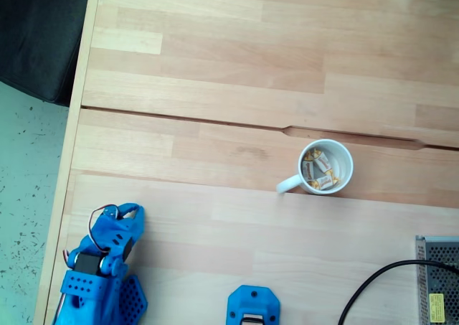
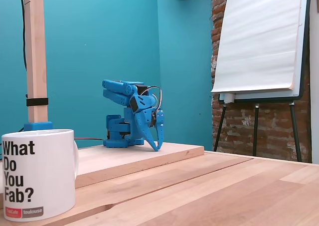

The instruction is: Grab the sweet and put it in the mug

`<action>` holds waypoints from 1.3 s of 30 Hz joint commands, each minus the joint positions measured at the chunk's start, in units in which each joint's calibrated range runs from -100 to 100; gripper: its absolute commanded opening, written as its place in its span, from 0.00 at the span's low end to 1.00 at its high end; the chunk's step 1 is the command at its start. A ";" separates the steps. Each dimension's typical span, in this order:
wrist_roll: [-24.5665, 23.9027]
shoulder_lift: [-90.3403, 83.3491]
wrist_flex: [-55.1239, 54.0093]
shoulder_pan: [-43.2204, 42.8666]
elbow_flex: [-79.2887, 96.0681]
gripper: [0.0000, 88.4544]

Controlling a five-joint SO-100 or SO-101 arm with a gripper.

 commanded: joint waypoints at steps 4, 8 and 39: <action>8.40 -2.79 -0.12 -0.80 2.15 0.00; 8.69 -2.79 -0.03 -1.09 2.15 0.00; 2.20 -3.65 -0.12 -0.80 2.15 0.00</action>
